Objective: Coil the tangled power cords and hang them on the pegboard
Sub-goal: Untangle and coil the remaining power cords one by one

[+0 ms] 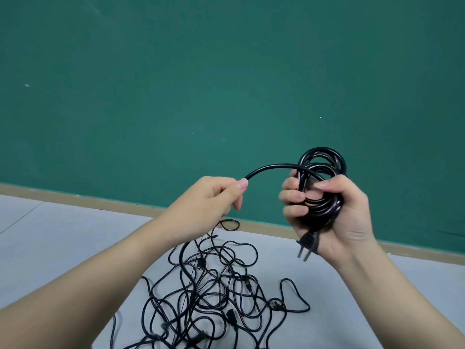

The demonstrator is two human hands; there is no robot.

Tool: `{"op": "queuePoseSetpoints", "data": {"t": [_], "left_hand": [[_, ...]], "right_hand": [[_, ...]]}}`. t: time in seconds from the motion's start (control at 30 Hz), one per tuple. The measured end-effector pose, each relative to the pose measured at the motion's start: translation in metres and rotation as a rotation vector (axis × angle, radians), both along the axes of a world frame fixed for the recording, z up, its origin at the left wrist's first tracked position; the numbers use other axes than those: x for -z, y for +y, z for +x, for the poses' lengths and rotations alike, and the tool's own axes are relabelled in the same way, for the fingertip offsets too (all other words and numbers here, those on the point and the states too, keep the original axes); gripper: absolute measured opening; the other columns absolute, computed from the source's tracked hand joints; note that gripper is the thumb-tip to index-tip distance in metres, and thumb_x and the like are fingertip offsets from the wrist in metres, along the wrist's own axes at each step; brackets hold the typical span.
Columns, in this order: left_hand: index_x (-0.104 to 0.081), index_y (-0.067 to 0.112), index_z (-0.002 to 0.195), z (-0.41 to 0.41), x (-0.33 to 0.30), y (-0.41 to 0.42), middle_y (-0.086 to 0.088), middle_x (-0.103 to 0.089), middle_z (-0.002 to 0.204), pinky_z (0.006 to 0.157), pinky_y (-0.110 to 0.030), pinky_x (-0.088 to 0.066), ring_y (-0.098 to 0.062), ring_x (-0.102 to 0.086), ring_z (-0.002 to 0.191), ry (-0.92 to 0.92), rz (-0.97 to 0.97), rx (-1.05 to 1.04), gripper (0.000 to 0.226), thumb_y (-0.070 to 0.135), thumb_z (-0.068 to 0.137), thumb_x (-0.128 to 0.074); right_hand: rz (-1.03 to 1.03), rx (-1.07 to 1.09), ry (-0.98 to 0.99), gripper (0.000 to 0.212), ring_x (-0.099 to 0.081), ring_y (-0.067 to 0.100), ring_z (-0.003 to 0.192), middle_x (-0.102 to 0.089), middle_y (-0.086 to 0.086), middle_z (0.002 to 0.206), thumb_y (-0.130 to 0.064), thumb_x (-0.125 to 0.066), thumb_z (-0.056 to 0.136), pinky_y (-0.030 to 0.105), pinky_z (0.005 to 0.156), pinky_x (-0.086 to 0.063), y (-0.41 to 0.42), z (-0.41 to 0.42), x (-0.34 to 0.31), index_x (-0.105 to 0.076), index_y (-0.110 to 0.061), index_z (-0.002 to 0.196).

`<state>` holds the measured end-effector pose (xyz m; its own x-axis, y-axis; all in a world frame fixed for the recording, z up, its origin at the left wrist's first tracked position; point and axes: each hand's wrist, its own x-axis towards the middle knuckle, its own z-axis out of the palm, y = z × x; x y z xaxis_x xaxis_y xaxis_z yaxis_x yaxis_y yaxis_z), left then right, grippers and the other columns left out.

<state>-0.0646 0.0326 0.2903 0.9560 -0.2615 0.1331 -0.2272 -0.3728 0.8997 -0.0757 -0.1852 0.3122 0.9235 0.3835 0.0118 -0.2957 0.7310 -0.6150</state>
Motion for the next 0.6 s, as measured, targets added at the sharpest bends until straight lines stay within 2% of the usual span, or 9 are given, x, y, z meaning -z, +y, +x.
{"op": "queuePoseSetpoints", "data": {"t": [0.13,0.23,0.3,0.4,0.47,0.53,0.6], "left_hand": [[-0.049,0.015,0.065,-0.007,-0.005,-0.008,0.003,-0.024,0.051,0.046,-0.022,-0.022,-0.016,-0.018,0.046,0.123,-0.09,0.002,0.055,0.054,0.104,-0.042],[-0.048,0.015,0.06,-0.007,-0.006,-0.011,0.001,-0.023,0.049,0.046,-0.021,-0.019,-0.017,-0.015,0.045,0.155,-0.086,0.032,0.058,0.052,0.105,-0.044],[-0.048,0.016,0.056,-0.008,-0.004,-0.014,0.002,-0.025,0.046,0.044,-0.02,-0.021,-0.015,-0.017,0.042,0.149,-0.047,0.049,0.06,0.05,0.106,-0.043],[-0.047,0.017,0.054,-0.01,-0.002,-0.02,0.002,-0.027,0.045,0.044,-0.021,-0.02,-0.015,-0.019,0.04,0.153,0.0,0.092,0.063,0.048,0.108,-0.041],[-0.046,0.015,0.055,-0.013,-0.003,-0.024,0.001,-0.026,0.044,0.045,-0.022,-0.019,-0.016,-0.019,0.04,0.172,0.007,0.133,0.063,0.048,0.108,-0.039],[-0.045,0.014,0.057,-0.014,-0.004,-0.027,0.002,-0.025,0.044,0.045,-0.022,-0.018,-0.015,-0.018,0.04,0.203,0.019,0.174,0.063,0.048,0.109,-0.037],[-0.045,0.014,0.059,-0.015,-0.004,-0.028,0.004,-0.023,0.044,0.046,-0.021,-0.019,-0.016,-0.017,0.042,0.233,0.032,0.2,0.062,0.049,0.109,-0.036]], "right_hand": [[-0.241,-0.021,-0.054,0.062,-0.058,0.023,0.071,-0.063,0.016,0.094,-0.013,-0.088,0.043,0.03,0.057,-0.052,0.0,-0.004,0.004,-0.064,0.002,0.099],[-0.414,0.018,-0.058,0.044,-0.063,0.025,0.078,-0.067,0.016,0.098,-0.015,-0.079,0.053,0.034,0.068,-0.057,0.005,-0.009,0.01,-0.071,0.002,0.093],[-0.421,0.026,-0.047,0.035,-0.062,0.025,0.079,-0.067,0.016,0.098,-0.017,-0.077,0.057,0.034,0.072,-0.057,0.007,-0.011,0.011,-0.074,0.0,0.088],[-0.428,0.049,-0.032,0.022,-0.062,0.024,0.075,-0.067,0.02,0.099,-0.01,-0.07,0.065,0.035,0.075,-0.055,0.007,-0.012,0.011,-0.079,-0.002,0.083],[-0.44,0.043,-0.039,0.028,-0.066,0.023,0.078,-0.07,0.023,0.108,-0.012,-0.063,0.07,0.034,0.079,-0.055,0.005,-0.014,0.011,-0.08,0.0,0.089],[-0.461,0.01,-0.061,0.034,-0.071,0.022,0.09,-0.073,0.02,0.117,-0.013,-0.061,0.07,0.032,0.086,-0.057,0.006,-0.016,0.01,-0.081,-0.001,0.095],[-0.463,-0.023,-0.06,0.037,-0.072,0.025,0.099,-0.074,0.02,0.115,-0.014,-0.064,0.065,0.034,0.098,-0.053,0.009,-0.018,0.011,-0.082,-0.004,0.096]]}}
